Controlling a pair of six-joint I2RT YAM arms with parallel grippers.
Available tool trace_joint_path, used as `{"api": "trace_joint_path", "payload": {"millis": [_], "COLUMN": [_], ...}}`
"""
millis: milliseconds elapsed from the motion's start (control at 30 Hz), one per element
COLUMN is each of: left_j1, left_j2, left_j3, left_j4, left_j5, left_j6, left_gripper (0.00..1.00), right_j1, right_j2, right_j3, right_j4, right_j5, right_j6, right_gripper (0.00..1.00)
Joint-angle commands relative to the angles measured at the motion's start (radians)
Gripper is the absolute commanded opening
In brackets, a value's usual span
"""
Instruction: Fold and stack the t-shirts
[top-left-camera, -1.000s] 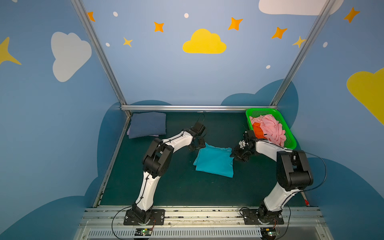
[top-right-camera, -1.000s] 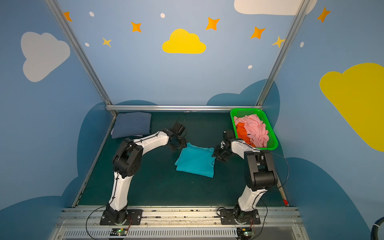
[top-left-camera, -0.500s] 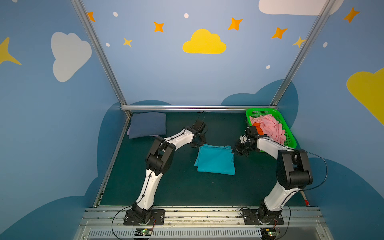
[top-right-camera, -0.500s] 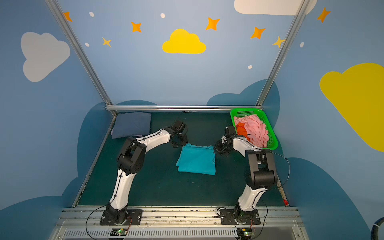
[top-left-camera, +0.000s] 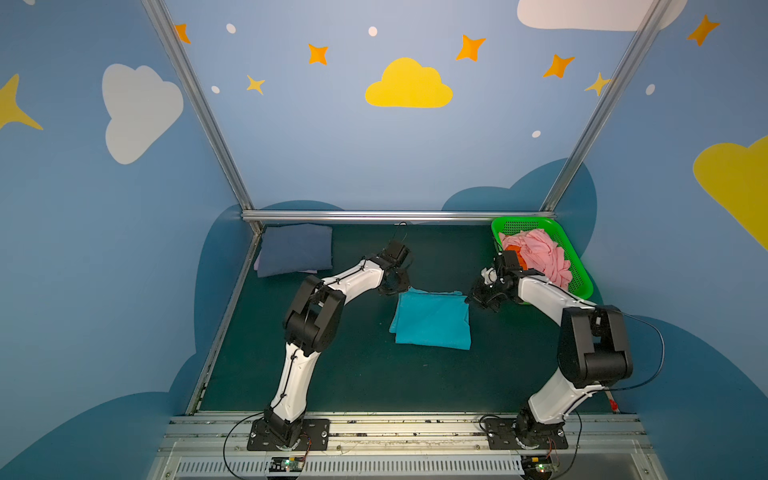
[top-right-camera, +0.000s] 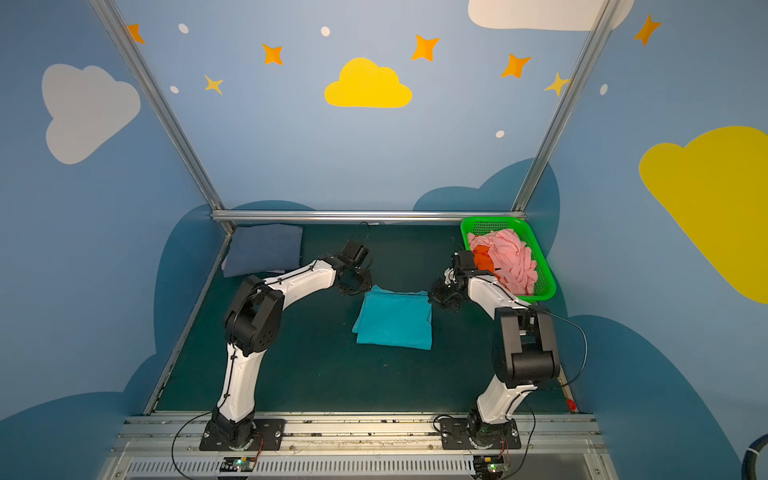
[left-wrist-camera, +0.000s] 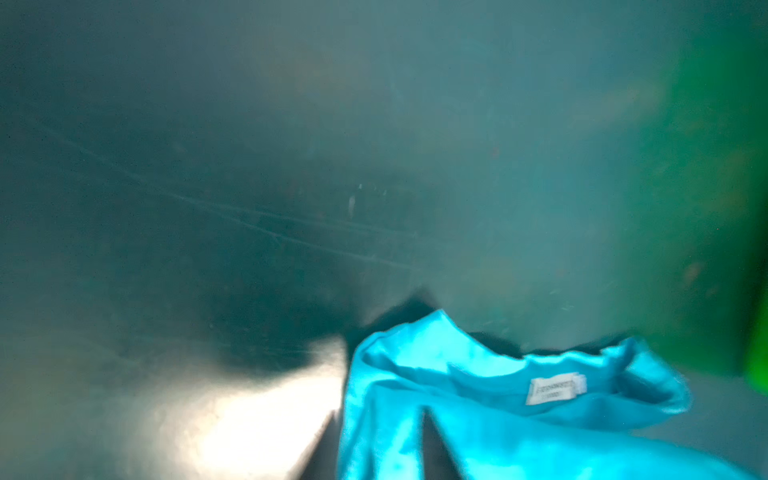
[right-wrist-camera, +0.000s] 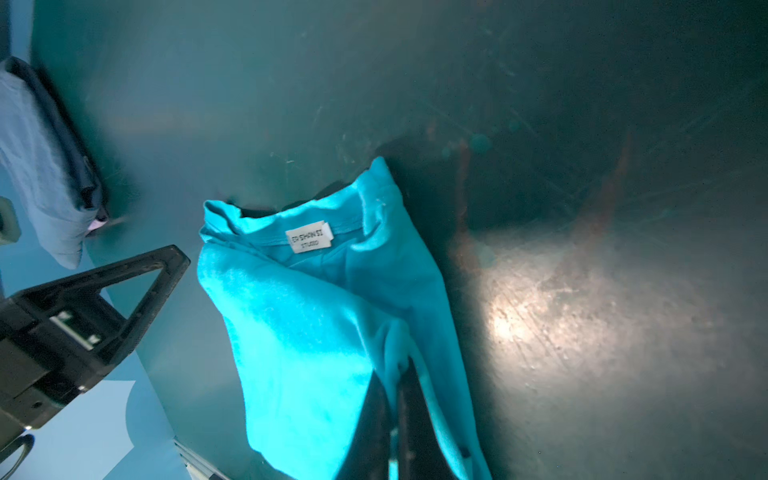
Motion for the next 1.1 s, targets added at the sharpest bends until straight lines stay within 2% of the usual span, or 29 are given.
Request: {"api": "trace_joint_path", "payload": {"millis": [0,100,233,367,600,867,1067], "left_j1": [-0.006,-0.014,-0.025,-0.032,-0.026,-0.029,-0.050], "left_j2": [-0.020,0.002,0.041,0.069,0.050,-0.111,-0.295], "left_j3": [-0.018,-0.012,0.021,0.051,0.065,0.061,-0.039], "left_j4": [-0.003,0.007,0.011,-0.012,-0.055,-0.106,-0.096], "left_j5": [-0.014,-0.003,0.017,0.013,-0.016,-0.073,-0.128], "left_j6": [0.000,-0.007,-0.013,-0.014,-0.012,-0.017,-0.032], "left_gripper": [0.54,0.58,0.58,0.44,0.04,0.04,0.04], "right_j1": [-0.003,-0.002,-0.002,-0.003,-0.003,-0.003,-0.003], "right_j2": [-0.016,-0.001,0.015,0.030,0.038,-0.054,-0.193], "right_j3": [-0.011,-0.009,-0.003,0.006,0.020,0.010,0.006], "right_j4": [-0.015,-0.012,-0.004,0.001,-0.001,-0.037,-0.081], "right_j5": [-0.006,-0.012,-0.014,-0.014,-0.017,-0.008,0.015], "right_j6": [-0.002,-0.002,0.001,0.004,0.006,0.007,0.020], "right_gripper": [0.00,0.00,0.00,0.00,0.00,0.00,0.00]}}
